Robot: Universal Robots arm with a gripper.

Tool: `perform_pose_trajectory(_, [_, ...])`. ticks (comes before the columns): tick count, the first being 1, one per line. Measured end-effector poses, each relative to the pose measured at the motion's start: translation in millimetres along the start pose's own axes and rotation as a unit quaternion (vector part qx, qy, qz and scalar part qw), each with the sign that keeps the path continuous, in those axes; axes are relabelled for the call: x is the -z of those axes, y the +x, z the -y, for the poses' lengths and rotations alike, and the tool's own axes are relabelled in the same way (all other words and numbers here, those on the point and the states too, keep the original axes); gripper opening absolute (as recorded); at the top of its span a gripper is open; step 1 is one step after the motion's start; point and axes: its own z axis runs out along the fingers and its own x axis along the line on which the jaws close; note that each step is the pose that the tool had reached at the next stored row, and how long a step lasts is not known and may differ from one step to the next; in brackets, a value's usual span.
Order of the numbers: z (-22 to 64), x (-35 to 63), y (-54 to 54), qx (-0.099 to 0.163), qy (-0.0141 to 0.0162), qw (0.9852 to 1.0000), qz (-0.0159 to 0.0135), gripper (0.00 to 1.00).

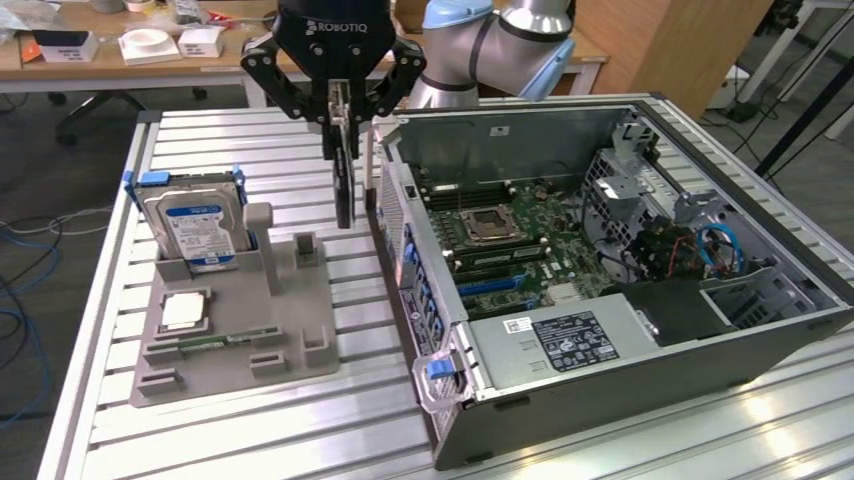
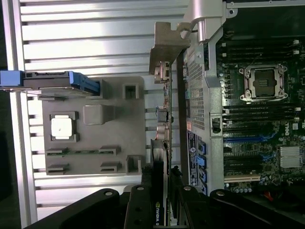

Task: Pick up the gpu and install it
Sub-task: 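Pick up the gpu and move the gpu toward the slot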

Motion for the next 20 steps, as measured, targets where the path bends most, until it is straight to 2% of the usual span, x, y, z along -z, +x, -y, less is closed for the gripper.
perform_pose_trajectory(20, [-0.9, -0.1, -12.1, 0.000, 0.0000, 1.0000, 0.0000, 0.26])
